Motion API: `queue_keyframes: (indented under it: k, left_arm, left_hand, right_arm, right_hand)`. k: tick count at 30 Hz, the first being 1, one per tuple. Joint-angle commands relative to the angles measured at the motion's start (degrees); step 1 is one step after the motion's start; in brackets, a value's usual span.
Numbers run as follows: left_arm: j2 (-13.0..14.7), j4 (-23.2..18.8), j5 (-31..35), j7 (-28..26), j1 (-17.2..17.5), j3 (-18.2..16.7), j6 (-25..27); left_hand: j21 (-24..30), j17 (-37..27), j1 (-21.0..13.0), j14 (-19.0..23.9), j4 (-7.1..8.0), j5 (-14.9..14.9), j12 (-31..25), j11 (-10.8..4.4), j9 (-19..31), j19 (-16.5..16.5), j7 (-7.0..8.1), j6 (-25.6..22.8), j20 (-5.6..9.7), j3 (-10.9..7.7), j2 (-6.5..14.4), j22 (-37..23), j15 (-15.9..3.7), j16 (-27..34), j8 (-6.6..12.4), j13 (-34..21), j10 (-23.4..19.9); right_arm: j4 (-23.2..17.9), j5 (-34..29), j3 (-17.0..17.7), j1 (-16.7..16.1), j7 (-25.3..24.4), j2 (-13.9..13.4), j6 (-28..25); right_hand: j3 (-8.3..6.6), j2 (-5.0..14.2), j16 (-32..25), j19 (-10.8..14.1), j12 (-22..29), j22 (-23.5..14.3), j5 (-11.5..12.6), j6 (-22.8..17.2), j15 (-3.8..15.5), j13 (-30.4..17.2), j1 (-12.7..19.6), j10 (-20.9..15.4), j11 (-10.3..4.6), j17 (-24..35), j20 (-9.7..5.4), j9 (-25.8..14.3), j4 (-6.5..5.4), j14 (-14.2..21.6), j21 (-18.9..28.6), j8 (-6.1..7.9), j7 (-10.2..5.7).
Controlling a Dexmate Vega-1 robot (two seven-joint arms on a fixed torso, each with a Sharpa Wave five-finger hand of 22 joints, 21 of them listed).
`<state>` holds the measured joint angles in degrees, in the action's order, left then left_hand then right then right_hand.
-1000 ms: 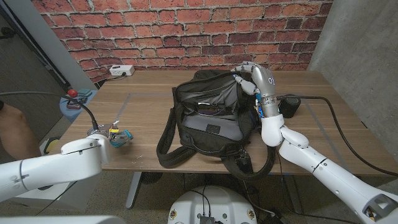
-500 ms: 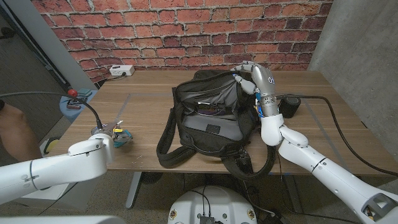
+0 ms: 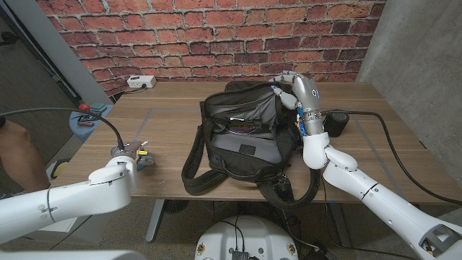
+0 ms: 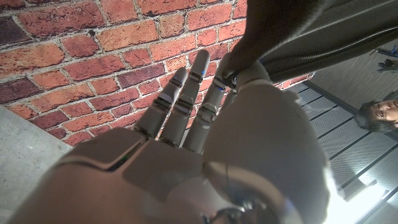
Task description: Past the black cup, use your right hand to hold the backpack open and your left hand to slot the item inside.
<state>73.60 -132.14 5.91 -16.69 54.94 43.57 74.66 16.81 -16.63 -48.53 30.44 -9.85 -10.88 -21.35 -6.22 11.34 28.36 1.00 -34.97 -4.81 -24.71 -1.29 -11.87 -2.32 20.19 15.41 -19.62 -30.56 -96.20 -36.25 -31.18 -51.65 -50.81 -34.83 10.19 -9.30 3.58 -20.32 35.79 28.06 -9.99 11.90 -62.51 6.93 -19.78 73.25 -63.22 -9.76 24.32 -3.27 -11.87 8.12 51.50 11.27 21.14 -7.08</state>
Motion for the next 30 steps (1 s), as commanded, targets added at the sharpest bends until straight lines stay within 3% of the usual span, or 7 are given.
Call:
queue_keyframes:
  k: [1,5,13,15,30]
  left_arm:
    - [-0.85,-0.03,1.81,-1.24,0.77,-0.13,1.23]
    - [-0.73,-0.16,2.39,-1.06,0.46,0.48,1.62]
    - [-1.23,0.29,3.17,-2.30,0.78,0.45,1.87]
    - [-1.33,0.35,3.31,-2.33,0.72,0.52,2.08]
    - [-1.62,0.43,4.17,-2.79,0.52,0.56,2.31]
  left_hand:
    - [0.50,0.53,-0.85,1.73,0.46,-0.47,-1.72,-0.29,0.40,0.82,1.11,-3.73,-0.25,-0.37,-0.27,-0.12,0.41,-0.24,1.06,-0.64,-3.03]
    - [0.70,0.85,-0.77,2.70,0.67,-0.51,-2.70,-0.47,0.49,1.06,1.18,-5.86,-0.17,-0.35,-0.42,-0.15,0.34,-0.40,1.73,-0.97,-4.95]
    - [1.83,1.02,-1.93,8.08,0.74,-0.67,-6.43,-1.51,1.01,2.87,0.44,-13.64,0.69,0.04,-0.22,-0.23,-2.03,0.70,4.68,-2.66,-11.92]
    - [2.18,0.91,-2.31,8.77,0.68,-0.75,-7.26,-1.78,1.03,3.49,0.83,-14.82,0.99,0.19,-0.18,-0.25,-2.30,0.93,5.12,-3.01,-13.69]
    - [3.09,0.69,-3.08,10.88,0.80,-0.94,-8.45,-2.29,1.10,4.90,0.86,-18.60,1.94,0.47,0.07,-0.29,-3.33,1.56,6.66,-4.00,-16.37]
  right_arm:
    - [0.71,0.24,-0.26,0.50,-0.22,0.41,-0.07]
    - [0.86,0.35,-0.36,0.67,-0.22,0.55,-0.12]
    - [1.27,0.52,-0.63,0.92,-0.24,0.68,0.06]
    - [1.34,0.58,-0.67,0.94,-0.22,0.71,0.06]
    - [1.78,0.96,-0.90,1.13,-0.58,1.07,0.47]
  right_hand:
    - [0.39,1.11,0.33,0.20,0.07,-0.11,0.36,-0.49,6.87,-0.29,0.70,-0.44,-0.11,0.37,-7.15,-0.26,0.01,0.70,0.49,0.38,0.21]
    - [0.44,1.11,0.38,0.22,0.07,-0.11,0.36,-0.44,6.86,-0.34,0.70,-0.44,-0.19,0.40,-7.17,-0.26,0.00,0.70,0.49,0.34,0.13]
    - [0.52,1.20,0.54,0.17,-0.04,-0.11,0.37,-0.30,6.87,-0.36,0.74,-0.35,-0.13,0.44,-7.15,-0.27,-0.01,0.72,0.47,0.25,0.17]
    - [0.54,1.21,0.56,0.21,-0.05,-0.11,0.37,-0.29,6.87,-0.35,0.75,-0.38,-0.09,0.47,-7.15,-0.28,-0.01,0.73,0.49,0.24,0.17]
    - [0.70,1.28,0.72,0.24,-0.13,-0.13,0.35,-0.29,6.87,-0.44,0.82,-0.39,-0.14,0.67,-7.19,-0.31,-0.01,0.82,0.51,0.18,0.19]
